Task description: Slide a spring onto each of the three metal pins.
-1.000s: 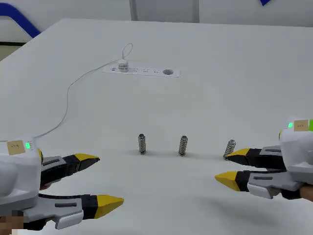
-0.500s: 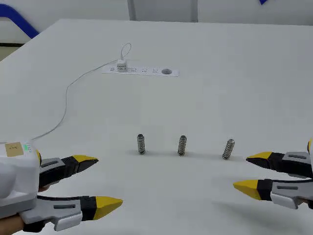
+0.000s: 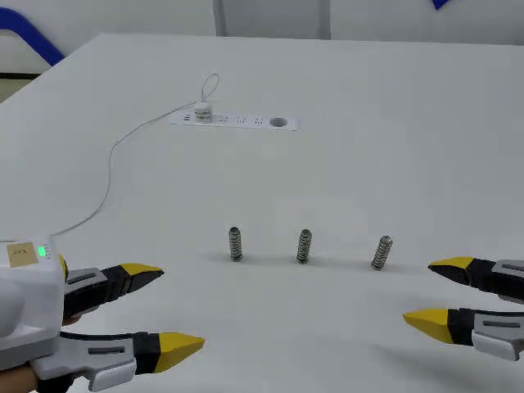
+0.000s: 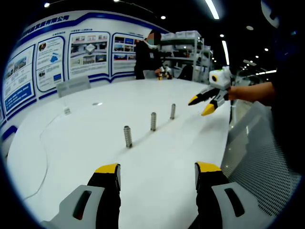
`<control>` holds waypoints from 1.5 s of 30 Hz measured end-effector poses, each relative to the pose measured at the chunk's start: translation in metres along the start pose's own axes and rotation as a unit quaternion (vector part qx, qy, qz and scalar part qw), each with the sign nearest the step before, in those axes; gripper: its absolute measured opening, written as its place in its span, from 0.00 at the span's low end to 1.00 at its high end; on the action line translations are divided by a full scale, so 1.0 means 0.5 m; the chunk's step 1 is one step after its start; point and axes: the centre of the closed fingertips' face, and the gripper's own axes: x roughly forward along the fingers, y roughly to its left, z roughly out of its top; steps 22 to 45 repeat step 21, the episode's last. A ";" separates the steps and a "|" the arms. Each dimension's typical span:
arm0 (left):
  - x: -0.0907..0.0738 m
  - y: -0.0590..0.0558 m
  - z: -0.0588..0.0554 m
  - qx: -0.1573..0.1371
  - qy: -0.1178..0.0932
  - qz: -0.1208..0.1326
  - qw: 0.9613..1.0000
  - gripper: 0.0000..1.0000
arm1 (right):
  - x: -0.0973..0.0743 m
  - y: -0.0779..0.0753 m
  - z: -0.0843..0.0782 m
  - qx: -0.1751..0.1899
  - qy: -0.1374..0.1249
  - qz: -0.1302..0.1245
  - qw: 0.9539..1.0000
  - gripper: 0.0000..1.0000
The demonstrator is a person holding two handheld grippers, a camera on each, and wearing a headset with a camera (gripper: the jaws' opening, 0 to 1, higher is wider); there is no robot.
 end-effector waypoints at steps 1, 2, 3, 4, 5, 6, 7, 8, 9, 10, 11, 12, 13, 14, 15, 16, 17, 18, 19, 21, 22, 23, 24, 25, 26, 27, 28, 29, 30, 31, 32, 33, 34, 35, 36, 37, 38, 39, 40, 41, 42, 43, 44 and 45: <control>0.000 0.000 0.000 0.000 0.000 0.000 1.000 0.65 | 0.000 0.000 0.000 0.001 -0.001 0.001 1.000 0.53; 0.000 0.000 0.000 -0.001 0.000 -0.001 1.000 0.65 | -0.001 0.001 -0.002 0.001 -0.001 0.001 1.000 0.54; 0.000 0.000 0.000 -0.001 0.000 -0.001 1.000 0.65 | -0.002 0.001 -0.003 -0.001 -0.001 0.000 1.000 0.55; 0.000 0.000 0.000 -0.001 0.000 -0.001 1.000 0.65 | -0.002 0.001 -0.004 -0.001 -0.002 0.000 1.000 0.56; 0.000 0.000 0.000 -0.002 0.000 -0.001 1.000 0.65 | -0.003 0.000 -0.004 -0.001 -0.001 0.000 1.000 0.56; 0.000 -0.001 0.000 -0.002 -0.001 -0.001 1.000 0.65 | -0.004 0.001 -0.005 -0.001 -0.002 0.000 1.000 0.56; 0.000 -0.001 0.000 -0.002 -0.001 -0.002 1.000 0.65 | -0.004 0.001 -0.004 -0.003 -0.004 0.000 1.000 0.57; 0.000 -0.001 0.000 -0.003 -0.001 -0.002 1.000 0.65 | -0.004 0.001 -0.004 -0.005 -0.005 0.000 1.000 0.58; 0.000 -0.001 0.000 -0.003 -0.002 -0.002 1.000 0.65 | -0.005 0.001 -0.004 -0.007 -0.005 -0.001 1.000 0.58; 0.000 0.000 0.000 -0.004 -0.002 -0.002 1.000 0.65 | -0.005 0.001 -0.004 -0.010 -0.006 0.000 1.000 0.59; -0.001 0.000 0.001 -0.005 -0.003 -0.002 1.000 0.65 | -0.005 0.002 -0.002 -0.011 -0.008 0.001 1.000 0.59; -0.001 0.000 0.001 -0.005 -0.004 -0.001 1.000 0.65 | -0.005 0.003 -0.001 -0.012 -0.010 0.001 1.000 0.60; -0.001 0.000 0.001 -0.005 -0.004 -0.001 1.000 0.65 | -0.004 0.002 0.000 -0.013 -0.012 0.001 1.000 0.60; -0.001 0.001 0.002 -0.006 -0.005 -0.001 1.000 0.65 | -0.004 0.002 0.000 -0.014 -0.012 0.000 1.000 0.61; -0.001 0.001 0.002 -0.006 -0.006 -0.001 1.000 0.65 | -0.004 0.002 0.001 -0.016 -0.013 0.001 1.000 0.61; -0.001 0.001 0.003 -0.006 -0.006 0.000 1.000 0.65 | -0.004 0.004 0.003 -0.018 -0.016 0.002 1.000 0.62; -0.001 0.001 0.003 -0.006 -0.006 0.000 1.000 0.65 | -0.003 0.004 0.003 -0.017 -0.016 0.003 1.000 0.62; -0.001 0.001 0.003 -0.006 -0.007 0.000 1.000 0.65 | -0.003 0.005 0.003 -0.018 -0.017 0.004 1.000 0.63; -0.001 0.001 0.003 -0.006 -0.007 0.000 1.000 0.65 | -0.003 0.005 0.004 -0.019 -0.017 0.004 1.000 0.63; -0.001 0.001 0.003 -0.006 -0.007 0.000 1.000 0.65 | -0.002 0.005 0.005 -0.019 -0.019 0.004 1.000 0.64; -0.001 0.001 0.003 -0.006 -0.007 0.000 1.000 0.65 | -0.002 0.005 0.005 -0.019 -0.019 0.004 1.000 0.64; -0.001 0.001 0.003 -0.006 -0.007 0.000 1.000 0.65 | -0.002 0.005 0.005 -0.019 -0.019 0.004 1.000 0.64; -0.001 0.001 0.003 -0.006 -0.007 0.000 1.000 0.65 | -0.002 0.005 0.005 -0.019 -0.019 0.004 1.000 0.64; -0.001 0.001 0.003 -0.006 -0.007 0.000 1.000 0.65 | -0.002 0.005 0.005 -0.019 -0.019 0.004 1.000 0.64; -0.001 0.001 0.003 -0.006 -0.007 0.000 1.000 0.65 | -0.002 0.005 0.005 -0.019 -0.019 0.004 1.000 0.64; -0.001 0.001 0.003 -0.006 -0.007 0.000 1.000 0.65 | -0.002 0.005 0.005 -0.019 -0.019 0.004 1.000 0.64; -0.001 0.001 0.003 -0.006 -0.007 0.000 1.000 0.65 | -0.002 0.005 0.005 -0.019 -0.019 0.004 1.000 0.64; -0.001 0.001 0.003 -0.006 -0.007 0.000 1.000 0.65 | -0.002 0.005 0.005 -0.019 -0.019 0.004 1.000 0.64; -0.001 0.001 0.003 -0.006 -0.007 0.000 1.000 0.65 | -0.002 0.005 0.005 -0.019 -0.019 0.004 1.000 0.64; -0.001 0.001 0.003 -0.006 -0.007 0.000 1.000 0.65 | -0.002 0.005 0.005 -0.019 -0.019 0.004 1.000 0.64; -0.001 0.001 0.003 -0.006 -0.007 0.000 1.000 0.65 | -0.002 0.005 0.005 -0.019 -0.019 0.004 1.000 0.64; -0.001 0.001 0.003 -0.006 -0.007 0.000 1.000 0.65 | -0.002 0.005 0.005 -0.019 -0.019 0.004 1.000 0.64; -0.001 0.001 0.003 -0.006 -0.007 0.000 1.000 0.65 | -0.002 0.005 0.005 -0.019 -0.019 0.004 1.000 0.64; -0.001 0.001 0.003 -0.006 -0.007 0.000 1.000 0.65 | -0.002 0.005 0.005 -0.019 -0.019 0.004 1.000 0.64; -0.001 0.001 0.003 -0.006 -0.007 0.000 1.000 0.65 | -0.002 0.005 0.005 -0.019 -0.019 0.004 1.000 0.64; -0.001 0.001 0.003 -0.006 -0.007 0.000 1.000 0.65 | -0.002 0.005 0.005 -0.019 -0.019 0.004 1.000 0.64; -0.001 0.001 0.003 -0.006 -0.007 0.000 1.000 0.65 | -0.002 0.005 0.005 -0.019 -0.019 0.004 1.000 0.64; -0.001 0.001 0.003 -0.006 -0.007 0.000 1.000 0.65 | -0.002 0.005 0.005 -0.019 -0.019 0.004 1.000 0.64; -0.001 0.001 0.003 -0.006 -0.007 0.000 1.000 0.65 | -0.002 0.005 0.005 -0.019 -0.019 0.004 1.000 0.64; -0.001 0.001 0.003 -0.006 -0.007 0.000 1.000 0.65 | -0.002 0.005 0.005 -0.019 -0.019 0.004 1.000 0.64; -0.001 0.001 0.003 -0.006 -0.007 0.000 1.000 0.65 | -0.002 0.005 0.005 -0.019 -0.019 0.004 1.000 0.64; -0.001 0.001 0.003 -0.006 -0.007 0.000 1.000 0.65 | -0.002 0.005 0.005 -0.019 -0.019 0.004 1.000 0.64; -0.001 0.001 0.003 -0.006 -0.007 0.000 1.000 0.65 | -0.002 0.005 0.005 -0.019 -0.019 0.004 1.000 0.64; -0.001 0.001 0.003 -0.006 -0.007 0.000 1.000 0.65 | -0.002 0.005 0.005 -0.019 -0.019 0.004 1.000 0.64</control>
